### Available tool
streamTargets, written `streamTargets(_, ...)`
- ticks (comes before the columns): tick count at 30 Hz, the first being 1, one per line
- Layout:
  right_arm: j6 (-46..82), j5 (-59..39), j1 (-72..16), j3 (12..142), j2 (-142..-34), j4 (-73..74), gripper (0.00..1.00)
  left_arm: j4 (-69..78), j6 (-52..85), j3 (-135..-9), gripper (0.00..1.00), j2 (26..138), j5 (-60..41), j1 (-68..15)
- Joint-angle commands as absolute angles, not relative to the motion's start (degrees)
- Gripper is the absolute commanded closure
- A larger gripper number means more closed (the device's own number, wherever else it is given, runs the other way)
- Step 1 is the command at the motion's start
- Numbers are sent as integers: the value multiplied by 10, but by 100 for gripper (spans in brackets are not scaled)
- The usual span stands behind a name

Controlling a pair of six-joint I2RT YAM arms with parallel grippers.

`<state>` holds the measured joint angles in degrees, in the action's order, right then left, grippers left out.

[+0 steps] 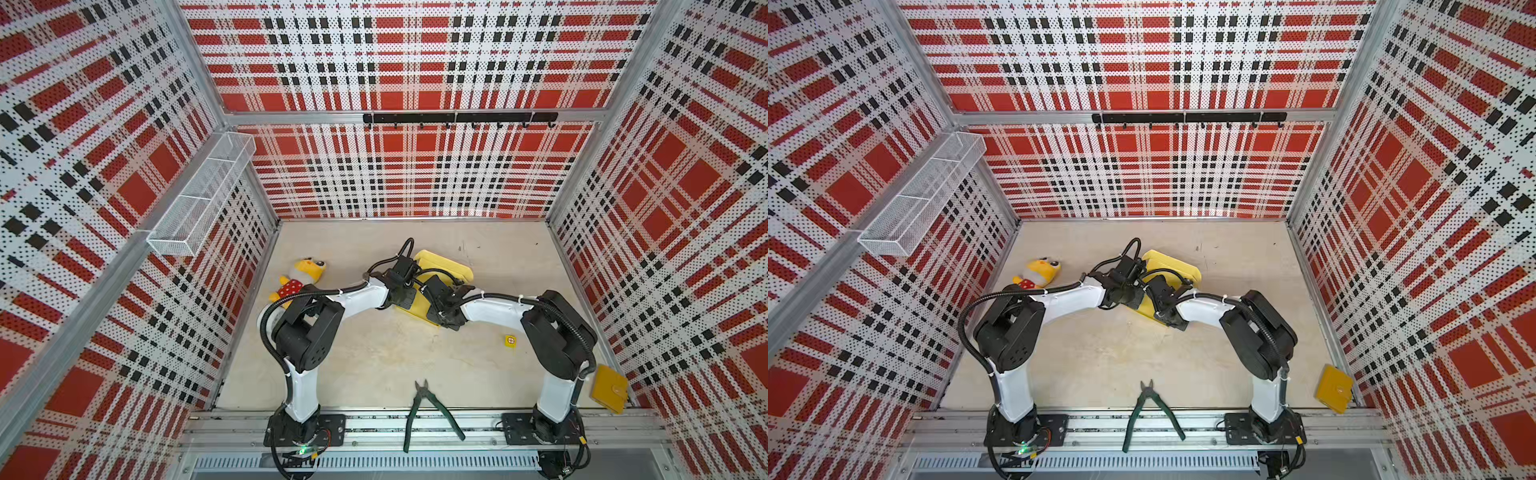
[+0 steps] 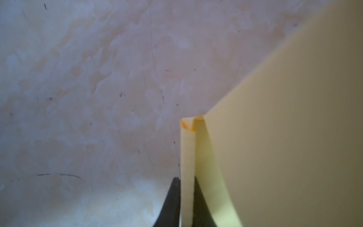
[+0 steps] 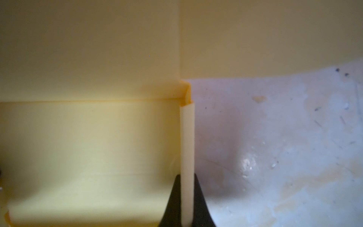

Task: Fold the paper box
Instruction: 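Release the box edge with the left gripper and draw it back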

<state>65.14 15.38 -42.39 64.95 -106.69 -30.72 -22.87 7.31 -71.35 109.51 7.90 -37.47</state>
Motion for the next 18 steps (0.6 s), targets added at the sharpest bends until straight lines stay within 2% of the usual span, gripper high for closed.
streamTargets(1,615,168,-407,660,-1098,-314,100,-280,68,-721,68,1082,43,-392)
streamTargets(8,501,150,-387,652,-1084,-325,100,-279,14,-720,35,988,-110,-367)
streamTargets(12,444,147,-375,638,-1067,-321,100,-295,-56,-701,21,918,-177,-353)
streamTargets(18,363,152,-365,631,-1050,-312,100,-338,-105,-713,19,869,-191,-287)
